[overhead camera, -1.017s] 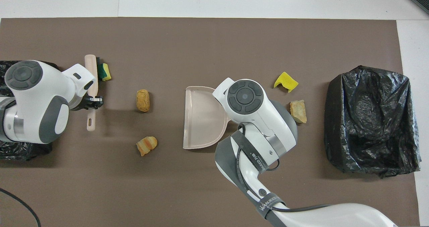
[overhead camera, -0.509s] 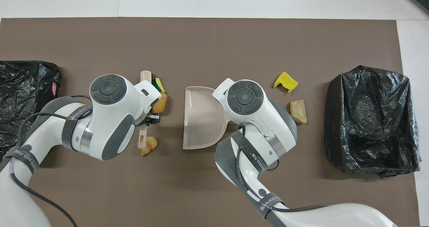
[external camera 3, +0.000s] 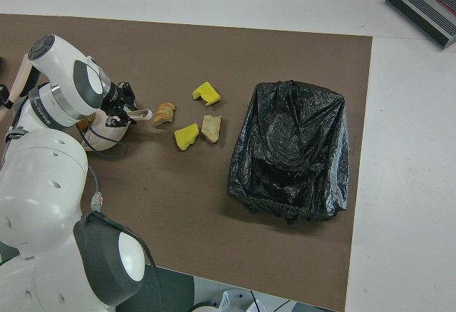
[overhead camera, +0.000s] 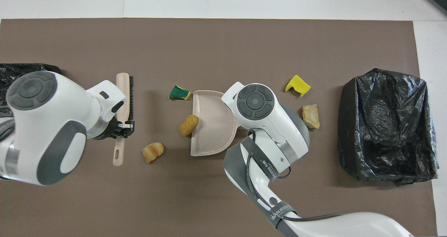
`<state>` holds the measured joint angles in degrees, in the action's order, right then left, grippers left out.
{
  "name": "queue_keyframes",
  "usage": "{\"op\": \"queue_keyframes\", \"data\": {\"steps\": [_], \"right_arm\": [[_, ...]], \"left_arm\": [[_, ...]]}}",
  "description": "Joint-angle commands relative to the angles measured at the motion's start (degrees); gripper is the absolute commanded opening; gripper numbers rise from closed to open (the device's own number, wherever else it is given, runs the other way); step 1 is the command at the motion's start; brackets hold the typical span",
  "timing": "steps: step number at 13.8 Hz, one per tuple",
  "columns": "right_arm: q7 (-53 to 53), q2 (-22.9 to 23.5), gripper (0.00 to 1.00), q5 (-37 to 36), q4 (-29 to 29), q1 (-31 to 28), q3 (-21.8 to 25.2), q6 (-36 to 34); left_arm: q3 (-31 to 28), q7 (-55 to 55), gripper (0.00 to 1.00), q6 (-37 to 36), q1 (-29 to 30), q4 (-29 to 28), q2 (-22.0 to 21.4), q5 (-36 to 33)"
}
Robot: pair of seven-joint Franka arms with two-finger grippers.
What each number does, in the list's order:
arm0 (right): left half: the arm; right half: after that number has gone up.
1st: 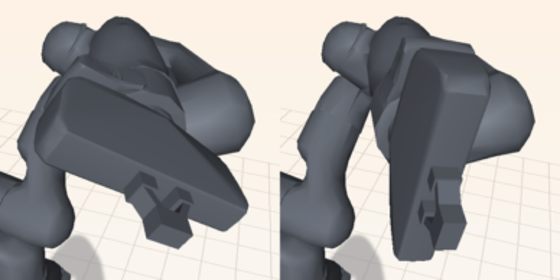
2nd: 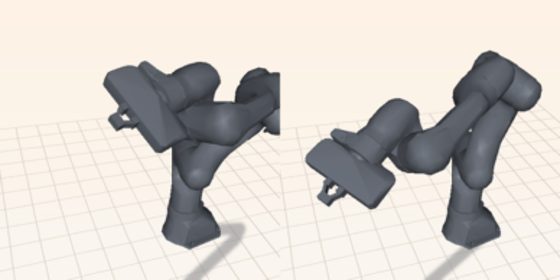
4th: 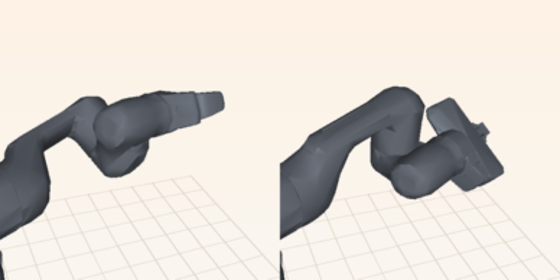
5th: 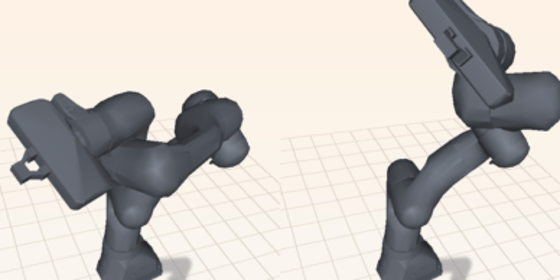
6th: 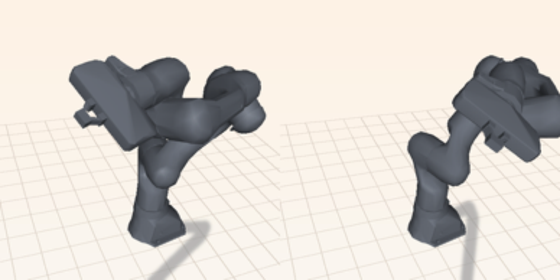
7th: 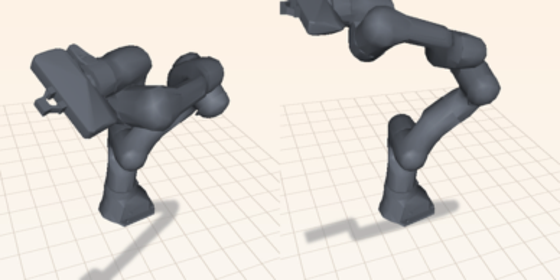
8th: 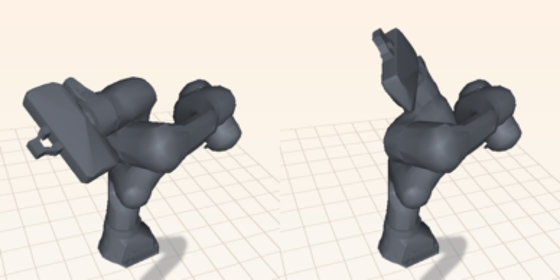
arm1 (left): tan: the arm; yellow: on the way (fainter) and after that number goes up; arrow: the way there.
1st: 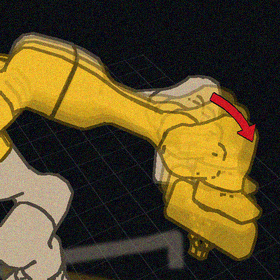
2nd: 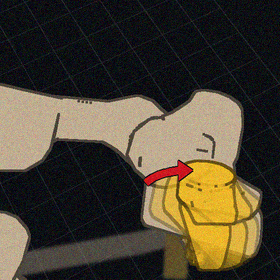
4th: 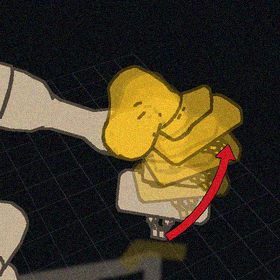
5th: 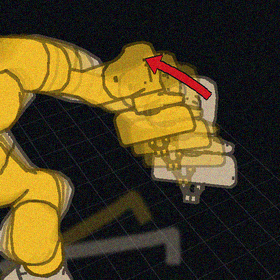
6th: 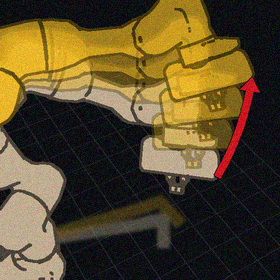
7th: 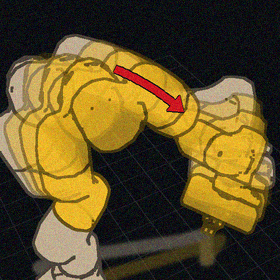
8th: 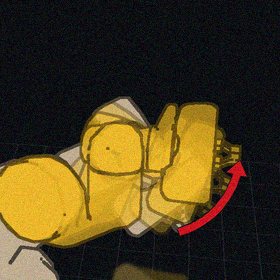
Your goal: Sweep and dump trash in bin
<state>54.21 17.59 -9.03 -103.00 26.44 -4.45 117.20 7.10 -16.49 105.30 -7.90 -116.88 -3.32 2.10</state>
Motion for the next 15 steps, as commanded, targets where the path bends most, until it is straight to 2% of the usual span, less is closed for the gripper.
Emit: {"op": "queue_keyframes", "data": {"steps": [1,4,5,8,11,15], "right_arm": [[2.65,-1.51,0.0,0.77,-2.3,-0.42,-0.38,1.27],[2.56,-1.59,0.0,0.59,-2.56,-0.42,-0.38,1.27],[2.56,-1.59,0.0,0.51,-2.56,-0.33,-0.38,1.27],[2.56,-1.59,0.0,0.5,-2.65,-0.33,-0.38,1.27],[2.56,-1.59,0.0,0.5,-2.65,-0.42,-0.38,1.18],[2.48,-1.59,0.0,0.5,-2.65,-0.33,-0.38,1.18]], "left_arm": [[0.46,-8.08,0.0,-2.29,1.83,-6.57,-4.31,1.67],[0.63,-12.78,0.0,0.94,0.35,-20.79,-14.48,3.6],[0.64,-13.3,0.0,2.09,-1.75,-23.71,-15.39,4.31],[0.64,-21.8,0.0,10.68,-9.31,-28.92,-14.43,5.89],[0.64,-26.66,0.0,17.46,-14.49,-28.93,-12.51,9.66],[0.72,-30.36,0.0,28.89,-18.99,-25.34,-4.52,10.03]]}}
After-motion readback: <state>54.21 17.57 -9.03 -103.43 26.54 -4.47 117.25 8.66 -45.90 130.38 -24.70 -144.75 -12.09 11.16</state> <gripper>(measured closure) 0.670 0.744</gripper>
